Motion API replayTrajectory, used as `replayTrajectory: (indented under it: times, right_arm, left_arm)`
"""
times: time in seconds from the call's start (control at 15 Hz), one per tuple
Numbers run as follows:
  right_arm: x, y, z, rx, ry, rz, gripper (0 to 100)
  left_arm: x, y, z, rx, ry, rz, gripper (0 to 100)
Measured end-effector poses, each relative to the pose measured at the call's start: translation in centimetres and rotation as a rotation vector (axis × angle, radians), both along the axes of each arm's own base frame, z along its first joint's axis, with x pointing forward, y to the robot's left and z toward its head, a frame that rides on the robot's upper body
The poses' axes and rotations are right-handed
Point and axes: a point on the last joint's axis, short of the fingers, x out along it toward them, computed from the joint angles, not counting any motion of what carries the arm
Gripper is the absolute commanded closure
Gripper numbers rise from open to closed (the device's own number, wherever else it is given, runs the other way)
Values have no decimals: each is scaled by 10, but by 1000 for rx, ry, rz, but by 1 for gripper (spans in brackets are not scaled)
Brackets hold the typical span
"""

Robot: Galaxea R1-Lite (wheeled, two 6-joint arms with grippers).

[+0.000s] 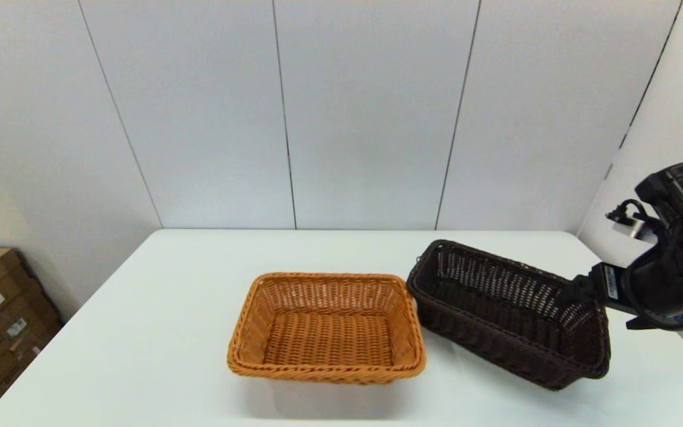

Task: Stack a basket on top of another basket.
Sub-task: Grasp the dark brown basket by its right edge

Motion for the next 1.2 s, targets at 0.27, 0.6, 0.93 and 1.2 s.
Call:
replayTrajectory:
  times: [0.27, 0.6, 0.93, 1.2]
  right_arm:
    - [32, -5, -21, -2, 97, -39, 0]
    - [50, -23, -36, -32, 136, -96, 0]
    - [58, -32, -52, -31, 182, -119, 0]
    - [67, -35, -76, -27, 255, -122, 0]
  left_arm:
    - [0, 0, 0, 0, 0, 0, 0]
    - [0, 0, 0, 0, 0, 0, 0]
    - [0, 0, 0, 0, 0, 0, 0]
    - [0, 0, 0, 0, 0, 0, 0]
